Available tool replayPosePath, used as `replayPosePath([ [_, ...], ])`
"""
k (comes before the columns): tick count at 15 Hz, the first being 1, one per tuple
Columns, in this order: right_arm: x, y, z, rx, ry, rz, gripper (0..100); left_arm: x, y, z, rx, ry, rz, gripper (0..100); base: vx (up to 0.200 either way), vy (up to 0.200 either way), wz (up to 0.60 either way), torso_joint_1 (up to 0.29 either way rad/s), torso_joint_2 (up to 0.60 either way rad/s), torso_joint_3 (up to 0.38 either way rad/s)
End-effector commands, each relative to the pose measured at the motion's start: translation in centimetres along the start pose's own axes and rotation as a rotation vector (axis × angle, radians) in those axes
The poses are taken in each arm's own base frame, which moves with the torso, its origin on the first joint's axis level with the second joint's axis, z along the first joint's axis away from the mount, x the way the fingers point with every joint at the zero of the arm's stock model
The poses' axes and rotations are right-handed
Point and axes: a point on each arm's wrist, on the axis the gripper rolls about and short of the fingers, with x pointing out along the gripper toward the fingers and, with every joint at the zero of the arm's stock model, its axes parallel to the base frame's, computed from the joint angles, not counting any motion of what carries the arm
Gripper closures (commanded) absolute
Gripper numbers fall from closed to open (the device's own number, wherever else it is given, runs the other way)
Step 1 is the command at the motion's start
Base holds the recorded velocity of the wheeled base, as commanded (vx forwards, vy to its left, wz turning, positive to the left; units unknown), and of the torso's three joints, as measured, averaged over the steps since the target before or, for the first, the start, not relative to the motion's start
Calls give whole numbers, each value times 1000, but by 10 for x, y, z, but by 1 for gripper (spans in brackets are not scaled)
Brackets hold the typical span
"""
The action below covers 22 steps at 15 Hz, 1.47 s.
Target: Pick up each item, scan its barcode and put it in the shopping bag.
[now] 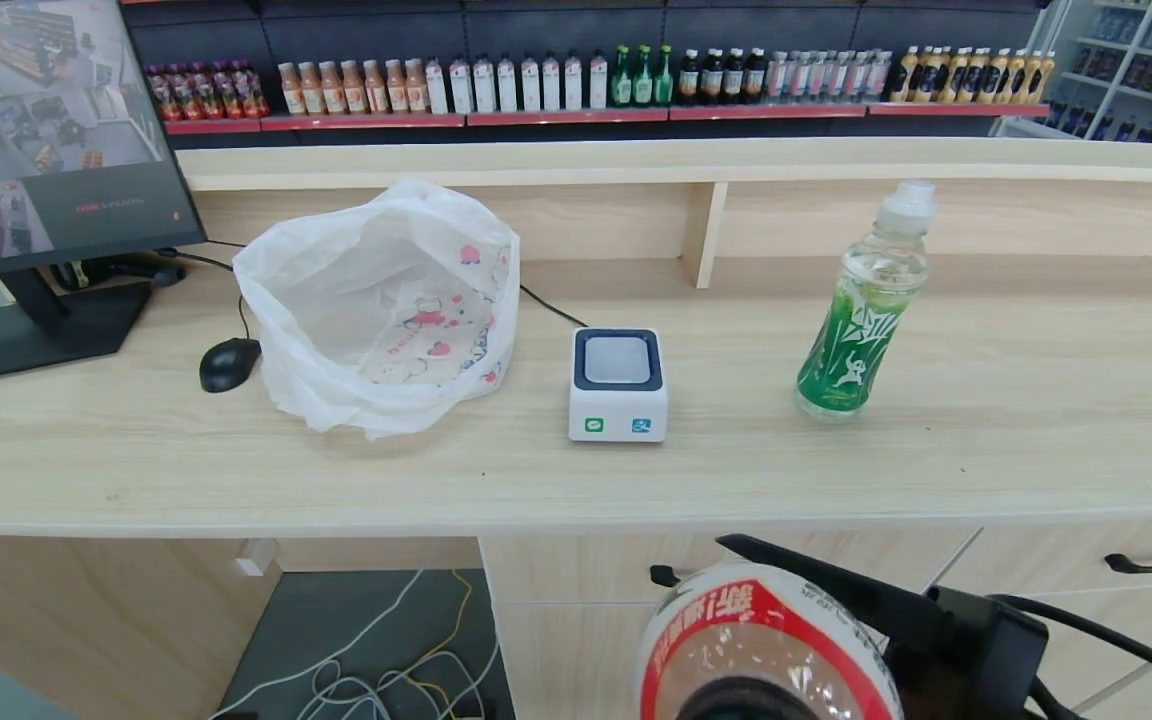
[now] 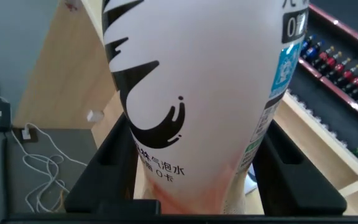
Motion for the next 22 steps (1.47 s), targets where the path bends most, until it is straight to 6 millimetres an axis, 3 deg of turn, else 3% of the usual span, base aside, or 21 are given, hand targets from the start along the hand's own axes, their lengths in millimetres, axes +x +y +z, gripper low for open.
replayPosePath([
  [1, 3, 5, 0, -32, -2, 23, 100, 0, 0, 0, 0, 0, 0, 0, 0, 0, 0, 0, 0, 0],
  [7, -1, 8, 0, -206, -14, 32, 100, 0, 0, 0, 0, 0, 0, 0, 0, 0, 0, 0, 0, 0],
  [12, 1, 12, -3, -496, -26, 16, 100, 0, 0, 0, 0, 0, 0, 0, 0, 0, 0, 0, 0, 0],
  [18, 0, -1, 1, -752, -94, -22, 100, 0, 0, 0, 0, 0, 1, 0, 0, 0, 0, 0, 0, 0],
  [22, 1, -2, 3, -833, -110, -30, 100, 0, 0, 0, 0, 0, 0, 0, 0, 0, 0, 0, 0, 0],
])
